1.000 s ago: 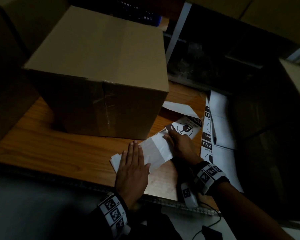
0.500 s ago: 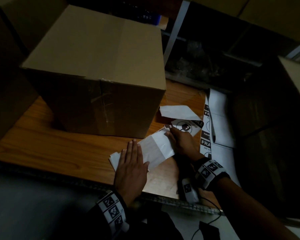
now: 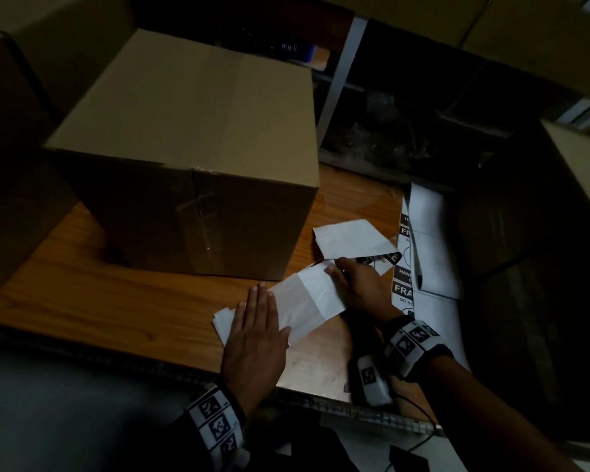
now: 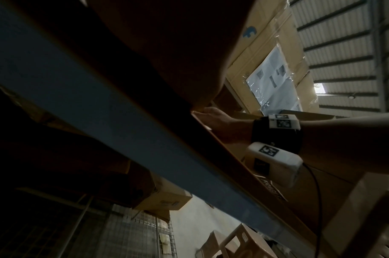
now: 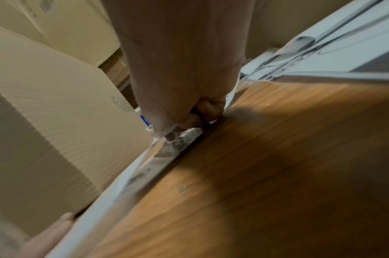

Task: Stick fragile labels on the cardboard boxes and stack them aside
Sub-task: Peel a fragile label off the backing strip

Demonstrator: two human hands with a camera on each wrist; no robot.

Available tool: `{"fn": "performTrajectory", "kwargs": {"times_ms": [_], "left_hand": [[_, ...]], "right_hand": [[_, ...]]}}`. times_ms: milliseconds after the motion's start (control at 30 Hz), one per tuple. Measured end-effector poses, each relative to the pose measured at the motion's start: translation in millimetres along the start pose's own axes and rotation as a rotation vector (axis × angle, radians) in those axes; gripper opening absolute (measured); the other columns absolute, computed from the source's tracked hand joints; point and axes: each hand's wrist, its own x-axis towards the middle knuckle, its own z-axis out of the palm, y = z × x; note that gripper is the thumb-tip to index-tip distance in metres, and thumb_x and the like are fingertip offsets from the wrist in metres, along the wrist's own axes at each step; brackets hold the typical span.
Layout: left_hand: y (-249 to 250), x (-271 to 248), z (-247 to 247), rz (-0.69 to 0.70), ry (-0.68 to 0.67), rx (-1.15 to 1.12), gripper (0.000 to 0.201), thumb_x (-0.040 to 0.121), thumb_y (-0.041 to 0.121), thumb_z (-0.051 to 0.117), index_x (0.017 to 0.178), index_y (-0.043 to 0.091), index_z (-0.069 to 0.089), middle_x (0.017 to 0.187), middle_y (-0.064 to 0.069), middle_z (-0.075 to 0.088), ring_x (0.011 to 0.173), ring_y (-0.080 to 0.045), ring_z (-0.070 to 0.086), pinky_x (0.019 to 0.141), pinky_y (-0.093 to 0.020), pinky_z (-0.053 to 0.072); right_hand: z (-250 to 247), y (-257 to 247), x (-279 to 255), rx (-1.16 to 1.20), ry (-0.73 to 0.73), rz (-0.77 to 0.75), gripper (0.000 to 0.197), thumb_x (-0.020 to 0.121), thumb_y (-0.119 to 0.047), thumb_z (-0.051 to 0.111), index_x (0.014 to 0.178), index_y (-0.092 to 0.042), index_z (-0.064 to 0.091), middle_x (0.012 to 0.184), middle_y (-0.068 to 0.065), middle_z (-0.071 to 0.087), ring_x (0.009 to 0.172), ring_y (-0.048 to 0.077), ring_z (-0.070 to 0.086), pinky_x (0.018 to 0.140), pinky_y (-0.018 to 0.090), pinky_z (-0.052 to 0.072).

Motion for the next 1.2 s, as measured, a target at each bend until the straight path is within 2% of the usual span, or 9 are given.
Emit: {"fn": "performTrajectory", "kwargs": {"times_ms": [100,233,367,467,633,833,967,1067,1200], "left_hand": [[-0.4,1.9,3.0,0.010,0.036,-0.002,0.069,0.091,0.042,0.032,0.139,-0.005,0.046,0.148,-0.027,0.039,0.137,-0.037,0.041,0.112,-0.048,0.022],[-0.9,6.1,-3.5,0.022,0.057,-0.010,0.083,0.080,0.042,0.068,0.147,0.008,0.034,0.143,-0.024,0.047,0.132,-0.037,0.048,0.107,-0.053,0.037],[-2.9,3.3,-4.0,0.065,0.050,0.030,0.065,0.086,0.050,0.042,0.141,0.016,0.051,0.142,-0.027,0.048,0.129,-0.040,0.050,0.105,-0.054,0.029],[-3.0,-0.1,-3.9,0.040,0.035,0.043,0.065,0.088,0.050,0.032,0.140,0.017,0.053,0.145,-0.024,0.045,0.132,-0.038,0.047,0.105,-0.052,0.025],[1.7,3.3,-9.3,0.038,-0.020,0.126,0.069,0.078,0.049,0.063,0.140,0.020,0.052,0.145,-0.023,0.046,0.131,-0.039,0.048,0.106,-0.052,0.022],[17.3,8.1,-26.9,-0.050,-0.038,0.214,0.076,0.073,0.051,0.076,0.139,0.020,0.054,0.150,-0.022,0.039,0.138,-0.041,0.038,0.112,-0.053,0.022],[35.4,10.9,-51.7,-0.051,0.017,0.178,0.077,0.067,0.034,0.080,0.135,0.009,0.053,0.141,-0.021,0.047,0.128,-0.039,0.045,0.106,-0.051,0.038],[42.6,12.9,-51.2,0.015,0.168,-0.070,0.052,0.084,0.027,0.059,0.131,0.007,0.052,0.129,-0.013,0.053,0.115,-0.030,0.053,0.097,-0.043,0.047],[37.5,19.0,-26.7,0.005,0.070,-0.173,0.068,0.096,0.045,0.025,0.150,0.004,0.031,0.157,-0.011,0.030,0.144,-0.029,0.030,0.115,-0.039,0.025]], "right_hand": [[-7.0,-2.1,1.8,0.063,-0.050,0.051,0.031,0.100,-0.043,0.048,0.106,-0.017,0.063,0.091,0.005,0.070,0.087,0.023,0.065,0.071,0.034,0.046],[-19.8,-10.0,2.4,0.241,-0.134,0.141,0.033,0.099,-0.040,0.052,0.123,-0.020,0.060,0.110,-0.005,0.064,0.101,0.014,0.059,0.084,0.029,0.041],[-29.3,-11.6,1.3,0.526,-0.230,0.197,0.018,0.095,-0.037,0.060,0.110,-0.028,0.065,0.110,-0.008,0.066,0.106,0.014,0.062,0.097,0.033,0.047],[-45.7,-10.4,2.1,0.657,-0.334,0.200,0.027,0.090,-0.034,0.068,0.115,-0.024,0.065,0.113,-0.003,0.069,0.107,0.014,0.064,0.095,0.031,0.050],[-65.3,-0.3,2.5,0.779,-0.454,0.214,0.033,0.086,-0.022,0.074,0.117,-0.014,0.067,0.110,0.005,0.072,0.102,0.019,0.069,0.089,0.031,0.055],[-43.8,0.6,3.6,0.782,-0.262,0.290,0.014,0.084,-0.011,0.066,0.092,-0.003,0.073,0.095,0.008,0.074,0.092,0.027,0.067,0.083,0.040,0.052],[-26.5,-13.9,-7.6,0.550,-0.049,0.217,0.009,0.086,-0.016,0.060,0.091,-0.016,0.069,0.092,-0.002,0.069,0.089,0.015,0.062,0.079,0.031,0.047],[-20.0,-20.8,-11.5,0.546,-0.023,0.181,0.007,0.091,-0.021,0.061,0.093,-0.015,0.064,0.084,-0.002,0.063,0.084,0.016,0.059,0.074,0.029,0.042],[-11.2,-21.5,-10.3,0.484,-0.040,0.213,0.016,0.088,-0.032,0.065,0.083,-0.016,0.066,0.080,0.000,0.068,0.078,0.017,0.063,0.075,0.034,0.050]]}}
